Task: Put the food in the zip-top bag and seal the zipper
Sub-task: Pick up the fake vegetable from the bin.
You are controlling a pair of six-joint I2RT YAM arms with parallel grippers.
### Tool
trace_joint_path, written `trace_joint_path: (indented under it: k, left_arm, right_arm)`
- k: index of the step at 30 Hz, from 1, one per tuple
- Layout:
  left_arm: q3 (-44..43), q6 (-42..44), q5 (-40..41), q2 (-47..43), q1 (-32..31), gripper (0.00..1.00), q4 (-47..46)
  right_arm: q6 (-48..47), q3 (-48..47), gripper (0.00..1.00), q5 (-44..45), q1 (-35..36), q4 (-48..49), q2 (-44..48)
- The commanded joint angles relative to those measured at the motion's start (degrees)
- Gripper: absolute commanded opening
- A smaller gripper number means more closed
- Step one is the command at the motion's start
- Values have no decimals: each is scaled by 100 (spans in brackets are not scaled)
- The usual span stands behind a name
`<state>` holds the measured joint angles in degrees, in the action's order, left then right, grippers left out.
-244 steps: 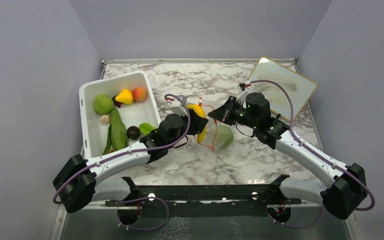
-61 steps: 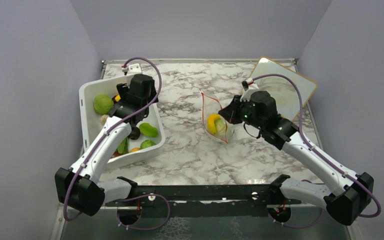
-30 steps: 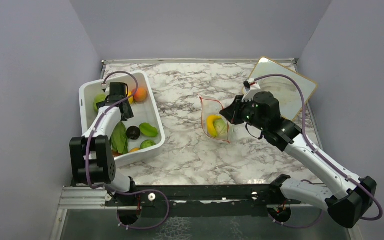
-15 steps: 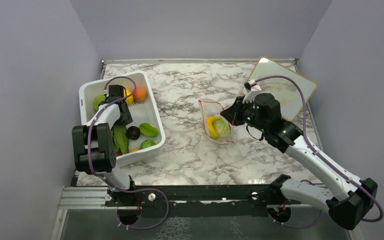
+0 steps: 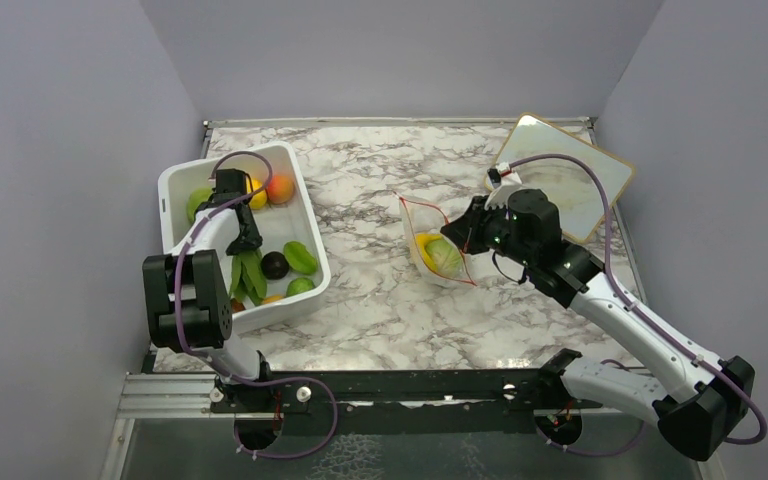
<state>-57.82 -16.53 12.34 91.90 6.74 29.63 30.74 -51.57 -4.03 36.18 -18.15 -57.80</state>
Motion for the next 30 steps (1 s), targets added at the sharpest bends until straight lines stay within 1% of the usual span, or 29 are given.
trace_joint_path:
  k: [1,5,15,23,30]
  left_arm:
    - [96,-358,-614,-400,12,30,-60]
    - [266,-464,-848,-726,8,30,-99]
    - [525,-518,-945,-1692,9,29,-89]
    - [386,-693,-1051,-2520,4,27,-94]
    - [251,-763,-1425,-3061,12,27,-93]
  right_arm:
    - [2,51,1,-128,20,147,112]
    - [32,54,1,-159,20,158,100]
    - [248,129,1,-456,20,321,-44]
    - [428,-13,1,-384,20,347,-82]
    - [537,-21,1,-340,20,349,-168]
